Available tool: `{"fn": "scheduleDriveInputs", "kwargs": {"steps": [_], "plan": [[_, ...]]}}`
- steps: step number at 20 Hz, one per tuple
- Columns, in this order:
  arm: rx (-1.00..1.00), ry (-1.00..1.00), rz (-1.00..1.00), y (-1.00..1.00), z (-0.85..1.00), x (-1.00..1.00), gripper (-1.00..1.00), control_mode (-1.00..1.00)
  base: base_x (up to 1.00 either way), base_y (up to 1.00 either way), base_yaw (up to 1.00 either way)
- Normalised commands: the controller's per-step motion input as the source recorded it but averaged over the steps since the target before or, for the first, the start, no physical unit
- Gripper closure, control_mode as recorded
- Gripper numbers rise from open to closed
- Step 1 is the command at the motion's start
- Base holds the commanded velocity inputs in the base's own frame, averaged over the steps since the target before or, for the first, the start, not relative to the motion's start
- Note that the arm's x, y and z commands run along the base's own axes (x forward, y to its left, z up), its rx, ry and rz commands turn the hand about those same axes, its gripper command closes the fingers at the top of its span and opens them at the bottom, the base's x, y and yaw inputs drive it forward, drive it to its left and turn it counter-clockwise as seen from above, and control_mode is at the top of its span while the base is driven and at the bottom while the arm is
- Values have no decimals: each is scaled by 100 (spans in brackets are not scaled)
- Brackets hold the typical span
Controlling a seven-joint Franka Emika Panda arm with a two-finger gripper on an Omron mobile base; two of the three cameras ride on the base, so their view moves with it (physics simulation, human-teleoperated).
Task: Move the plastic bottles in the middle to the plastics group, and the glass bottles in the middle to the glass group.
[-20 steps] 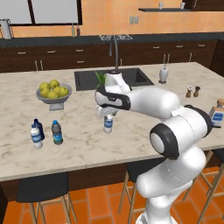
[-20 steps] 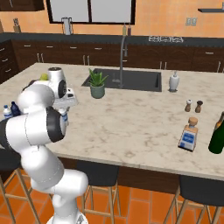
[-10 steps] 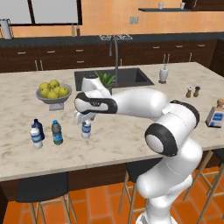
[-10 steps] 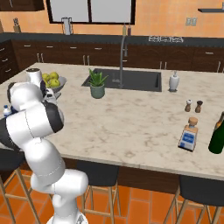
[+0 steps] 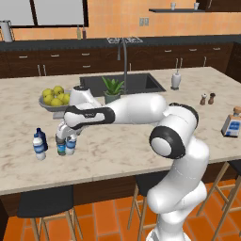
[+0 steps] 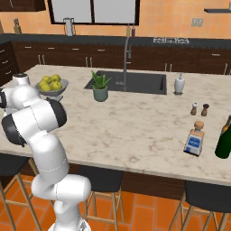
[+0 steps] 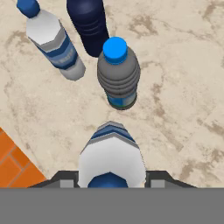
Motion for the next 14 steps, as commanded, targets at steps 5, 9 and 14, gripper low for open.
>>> {"fn": "scheduleDriveInputs", "kwargs": {"steps": [5, 9, 14], "plan": [[0, 2, 0, 49, -39, 2, 100, -100, 0, 0, 0], [0, 0, 0, 53, -28, 14, 100, -100, 0, 0, 0], [0, 0, 0, 39, -20, 8, 100, -100, 0, 0, 0]]}}
